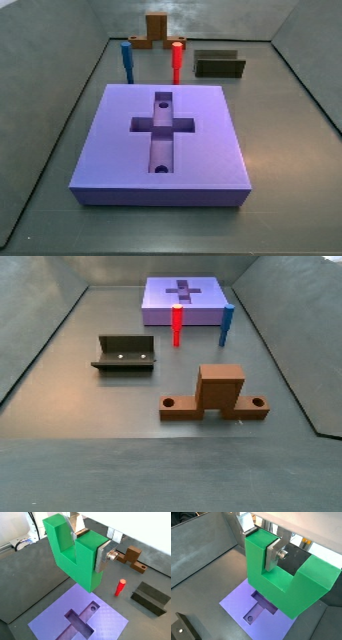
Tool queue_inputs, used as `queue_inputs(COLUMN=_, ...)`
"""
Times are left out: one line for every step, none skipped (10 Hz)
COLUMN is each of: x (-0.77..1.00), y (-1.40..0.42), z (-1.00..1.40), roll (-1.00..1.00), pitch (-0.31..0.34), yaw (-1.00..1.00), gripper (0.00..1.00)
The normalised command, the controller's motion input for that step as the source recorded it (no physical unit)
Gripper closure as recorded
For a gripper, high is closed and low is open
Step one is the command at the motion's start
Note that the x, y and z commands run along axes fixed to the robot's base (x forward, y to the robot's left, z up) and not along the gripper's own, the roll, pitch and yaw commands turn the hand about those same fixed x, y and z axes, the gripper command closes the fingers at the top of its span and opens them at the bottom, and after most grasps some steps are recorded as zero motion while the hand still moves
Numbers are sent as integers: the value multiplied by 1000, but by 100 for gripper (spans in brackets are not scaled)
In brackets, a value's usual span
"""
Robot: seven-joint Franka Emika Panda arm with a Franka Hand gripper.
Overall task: Pick up the green object. Move up. Move to above the board. Insert the green object.
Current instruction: Insert the green object.
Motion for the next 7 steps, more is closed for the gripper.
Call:
queue_inputs(x=454, y=-9, z=-643, roll=-81, pitch=-84, yaw=0, gripper=100)
queue_inputs(x=457, y=-71, z=-829, roll=-29, pitch=-213, yaw=97, gripper=100)
queue_inputs(x=557, y=-146, z=-811, roll=0, pitch=-210, yaw=160, gripper=100)
queue_inputs(x=571, y=-249, z=-714, roll=17, pitch=-197, yaw=149, gripper=100)
queue_inputs(x=606, y=-337, z=-634, roll=144, pitch=-164, yaw=89, gripper=100)
queue_inputs(x=506, y=-423, z=-671, roll=226, pitch=-159, yaw=60, gripper=100)
queue_inputs(x=257, y=-297, z=-694, roll=221, pitch=-146, yaw=83, gripper=100)
